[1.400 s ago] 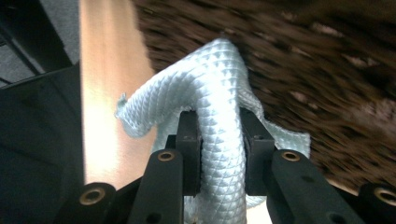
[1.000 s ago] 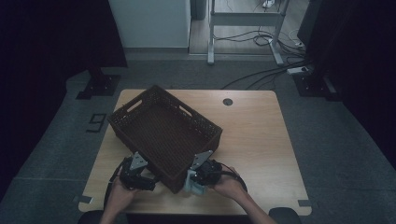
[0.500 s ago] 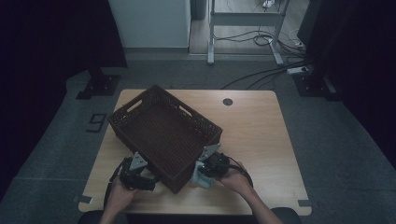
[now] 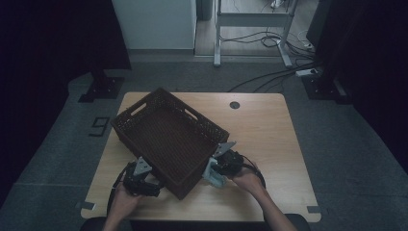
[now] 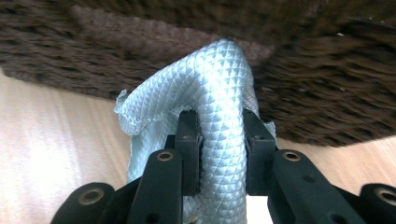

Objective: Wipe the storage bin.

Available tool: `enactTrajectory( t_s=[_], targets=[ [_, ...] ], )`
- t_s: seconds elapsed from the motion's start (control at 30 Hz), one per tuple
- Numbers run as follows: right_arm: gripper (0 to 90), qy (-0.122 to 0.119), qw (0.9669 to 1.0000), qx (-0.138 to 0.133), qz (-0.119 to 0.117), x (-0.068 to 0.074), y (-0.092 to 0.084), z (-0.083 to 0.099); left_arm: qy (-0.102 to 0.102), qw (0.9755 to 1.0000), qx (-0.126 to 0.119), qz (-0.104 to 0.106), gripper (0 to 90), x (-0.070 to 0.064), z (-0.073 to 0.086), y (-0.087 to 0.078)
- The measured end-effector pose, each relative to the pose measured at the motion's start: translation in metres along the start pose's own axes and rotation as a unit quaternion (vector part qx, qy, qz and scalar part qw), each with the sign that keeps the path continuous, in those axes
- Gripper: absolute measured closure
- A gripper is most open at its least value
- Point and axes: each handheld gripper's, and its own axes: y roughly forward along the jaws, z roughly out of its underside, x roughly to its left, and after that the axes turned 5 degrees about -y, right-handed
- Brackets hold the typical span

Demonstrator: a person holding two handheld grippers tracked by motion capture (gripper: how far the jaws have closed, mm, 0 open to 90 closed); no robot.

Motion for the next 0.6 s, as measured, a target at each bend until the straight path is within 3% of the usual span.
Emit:
enactTrajectory(
  t_s=[0.6],
  targets=[
    [71.4,0.041,0.998,-0.009,0.048,-0.037,-0.008,0.014,0.0,1.0,0.0,0.0,0.0,0.0,0.0,0.0]
  ],
)
